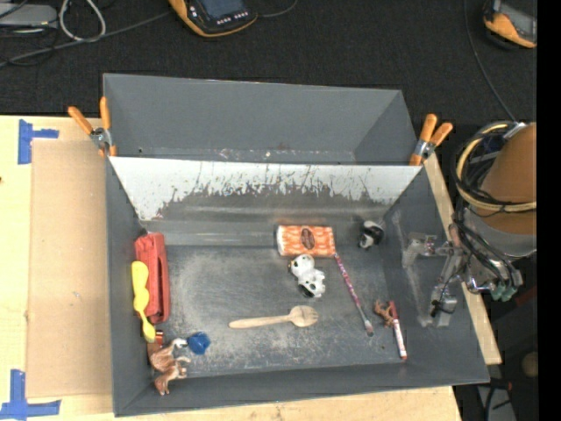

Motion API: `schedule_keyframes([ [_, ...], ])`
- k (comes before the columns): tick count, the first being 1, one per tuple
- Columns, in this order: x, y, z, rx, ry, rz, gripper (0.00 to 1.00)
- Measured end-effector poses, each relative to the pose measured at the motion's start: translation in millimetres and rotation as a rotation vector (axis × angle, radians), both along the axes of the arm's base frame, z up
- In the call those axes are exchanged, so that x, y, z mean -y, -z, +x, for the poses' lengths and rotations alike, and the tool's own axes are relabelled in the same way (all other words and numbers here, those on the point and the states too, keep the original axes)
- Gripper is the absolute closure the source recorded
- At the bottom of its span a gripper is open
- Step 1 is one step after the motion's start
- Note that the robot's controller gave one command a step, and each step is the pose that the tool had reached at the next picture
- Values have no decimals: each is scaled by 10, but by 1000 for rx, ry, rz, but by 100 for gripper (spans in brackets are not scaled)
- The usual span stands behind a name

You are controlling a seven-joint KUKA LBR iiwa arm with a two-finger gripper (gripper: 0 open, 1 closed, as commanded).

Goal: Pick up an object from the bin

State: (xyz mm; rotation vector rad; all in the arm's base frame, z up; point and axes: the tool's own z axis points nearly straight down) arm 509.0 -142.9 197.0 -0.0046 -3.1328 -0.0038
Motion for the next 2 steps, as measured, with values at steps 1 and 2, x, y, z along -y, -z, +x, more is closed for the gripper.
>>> schedule_keyframes([
  [1,-8,-37,23,8,-3,-2,0],
  [2,-303,246,627,11,95,-2,0],
])
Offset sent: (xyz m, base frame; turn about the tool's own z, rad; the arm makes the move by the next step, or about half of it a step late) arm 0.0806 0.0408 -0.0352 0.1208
